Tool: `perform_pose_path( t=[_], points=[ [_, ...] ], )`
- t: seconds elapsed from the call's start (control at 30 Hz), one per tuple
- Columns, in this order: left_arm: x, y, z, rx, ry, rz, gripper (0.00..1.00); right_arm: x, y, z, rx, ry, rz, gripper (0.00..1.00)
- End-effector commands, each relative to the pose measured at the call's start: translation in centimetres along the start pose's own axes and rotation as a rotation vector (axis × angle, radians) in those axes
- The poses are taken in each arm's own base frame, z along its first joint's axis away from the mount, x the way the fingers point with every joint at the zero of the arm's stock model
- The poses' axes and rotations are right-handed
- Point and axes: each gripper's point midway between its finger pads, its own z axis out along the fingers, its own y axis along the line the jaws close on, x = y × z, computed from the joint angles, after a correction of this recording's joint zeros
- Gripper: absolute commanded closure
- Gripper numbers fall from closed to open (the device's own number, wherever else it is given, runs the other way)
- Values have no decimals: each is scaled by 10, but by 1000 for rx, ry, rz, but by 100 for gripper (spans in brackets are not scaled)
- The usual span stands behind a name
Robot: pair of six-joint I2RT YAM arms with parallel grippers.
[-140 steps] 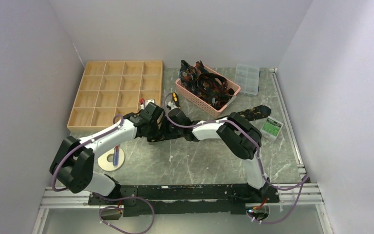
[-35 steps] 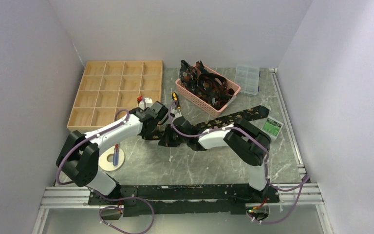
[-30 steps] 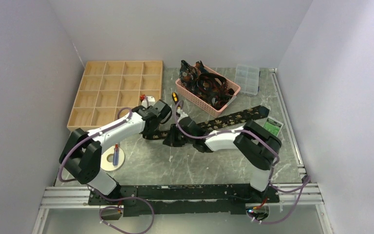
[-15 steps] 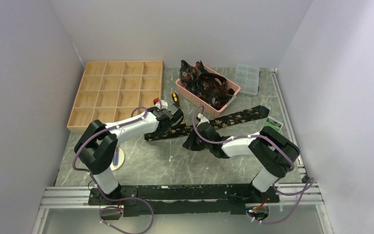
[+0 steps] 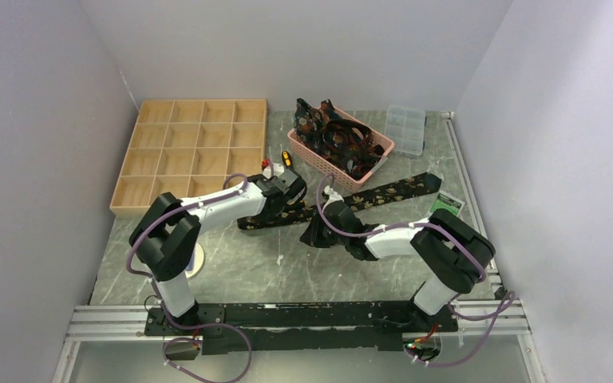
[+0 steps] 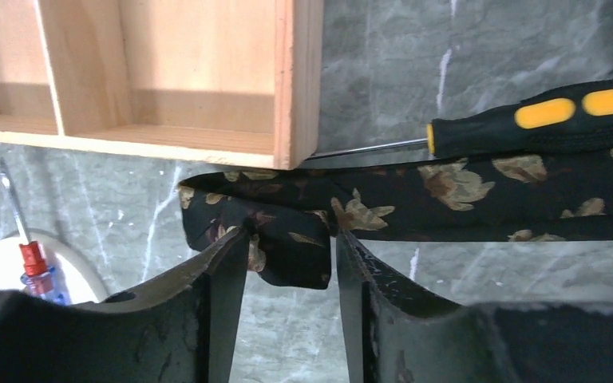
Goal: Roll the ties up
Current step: Roll the tie at the center of the board.
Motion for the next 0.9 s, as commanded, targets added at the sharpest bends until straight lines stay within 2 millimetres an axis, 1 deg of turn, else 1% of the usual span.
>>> perform_pose_path(
  t=[0.0, 0.07, 0.2, 0.27, 0.3, 0.37, 0.4, 0.5, 0.53, 0.57, 0.7, 0.77, 0.83, 0.87],
  points=[
    [-18, -15, -18, 120, -59, -50, 43, -16, 13, -3, -46, -47, -36, 82],
    [-20, -17, -23, 157, -71, -64, 33, -15, 14, -2, -49, -40, -35, 81],
    [-22, -14, -30, 177, -86, -94, 31, -19, 22, -3, -70, -43, -47, 77],
    [-25, -8, -39, 187, -103, -118, 31, -25, 30, -3, -89, -45, -60, 70],
    [-25, -3, -42, 189, -112, -134, 31, -29, 36, -2, -101, -48, -67, 66],
    [-28, 12, -48, 201, -134, -193, 30, -36, 49, -1, -128, -47, -77, 58],
    [-26, 21, -49, 217, -130, -230, 30, -40, 57, 0, -141, -46, -77, 53],
    [-22, 45, -47, 304, -133, -355, 31, -50, 75, 8, -162, -37, -72, 49],
    [-24, 52, -52, 360, -155, -401, 32, -54, 80, 11, -166, -37, -68, 48],
    [-20, 56, -51, 406, -156, -432, 33, -60, 88, 14, -176, -44, -64, 47],
    [0, 64, -53, 520, -190, -522, 42, -68, 99, 31, -183, -27, -40, 47],
    [14, 66, -50, 536, -181, -547, 50, -67, 103, 42, -194, 6, -24, 47],
    [22, 68, -51, 547, -181, -559, 60, -66, 109, 49, -207, 30, -7, 46],
    [26, 68, -51, 555, -183, -564, 67, -66, 111, 52, -208, 38, -1, 46]
  ],
)
